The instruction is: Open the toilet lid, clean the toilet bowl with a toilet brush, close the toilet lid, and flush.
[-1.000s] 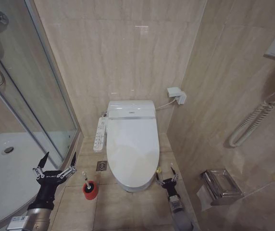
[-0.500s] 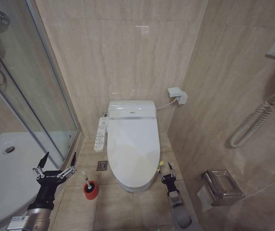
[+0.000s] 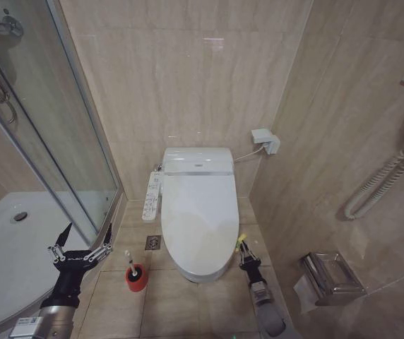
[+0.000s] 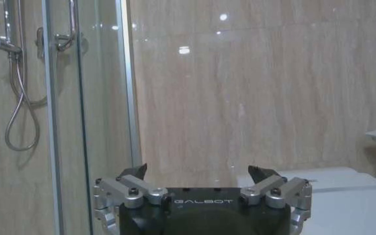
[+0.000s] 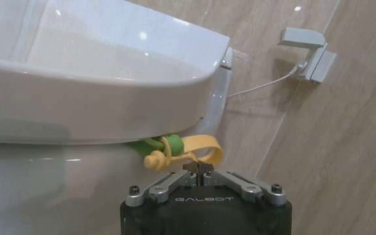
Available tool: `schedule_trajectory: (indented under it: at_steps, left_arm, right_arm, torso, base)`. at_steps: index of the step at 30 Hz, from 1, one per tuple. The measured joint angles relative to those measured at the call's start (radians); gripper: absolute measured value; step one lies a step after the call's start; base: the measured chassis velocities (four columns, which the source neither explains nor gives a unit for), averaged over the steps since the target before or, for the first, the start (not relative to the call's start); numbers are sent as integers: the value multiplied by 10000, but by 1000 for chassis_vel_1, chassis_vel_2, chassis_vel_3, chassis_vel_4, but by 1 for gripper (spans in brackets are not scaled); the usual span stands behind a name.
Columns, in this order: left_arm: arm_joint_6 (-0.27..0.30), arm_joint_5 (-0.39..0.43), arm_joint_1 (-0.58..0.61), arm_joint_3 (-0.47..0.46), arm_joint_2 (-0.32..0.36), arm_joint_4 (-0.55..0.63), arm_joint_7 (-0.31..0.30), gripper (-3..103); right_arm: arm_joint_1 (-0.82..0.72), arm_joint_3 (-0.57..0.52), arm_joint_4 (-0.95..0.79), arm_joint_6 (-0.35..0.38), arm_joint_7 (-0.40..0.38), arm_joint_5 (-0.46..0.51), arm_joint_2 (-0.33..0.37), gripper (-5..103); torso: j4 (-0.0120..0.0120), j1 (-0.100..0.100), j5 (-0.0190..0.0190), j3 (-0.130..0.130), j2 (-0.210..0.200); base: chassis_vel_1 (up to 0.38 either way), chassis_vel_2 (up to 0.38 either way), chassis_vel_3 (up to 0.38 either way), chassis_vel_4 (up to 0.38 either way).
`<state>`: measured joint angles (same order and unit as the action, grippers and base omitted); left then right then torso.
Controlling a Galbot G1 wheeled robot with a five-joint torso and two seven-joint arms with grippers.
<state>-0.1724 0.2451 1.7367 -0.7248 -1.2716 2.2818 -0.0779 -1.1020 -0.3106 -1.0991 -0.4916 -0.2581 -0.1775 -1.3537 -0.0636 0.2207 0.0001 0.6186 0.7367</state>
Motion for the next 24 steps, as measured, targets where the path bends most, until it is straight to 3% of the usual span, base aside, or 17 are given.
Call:
schedule_trajectory:
  at_steps: [3,4,16,24]
  left_arm:
    - [0,0,0,0,0,0,0,100]
    - [0,0,0,0,0,0,0,100]
    - [0,0,0,0,0,1,0,100]
    - [0,0,0,0,0,1,-1,100]
  right_arm:
    - [-47,-89,-71,20,-41,4,23,15]
    - [-80,-139,-114,30,-57,15,37,1]
    - [-511,-459,-768,233,-256,232,311,0]
    - [-1028,-781,-1664,460,-561,966,284,0]
  torso:
    - [-1,0,0,0,0]
    - [-1,0,0,0,0]
    - [-1,0,1,0,1]
    - [-1,0,1,0,1]
  base:
    - [0,0,0,0]
    - [0,0,0,0]
    - [0,0,0,0]
    - [0,0,0,0]
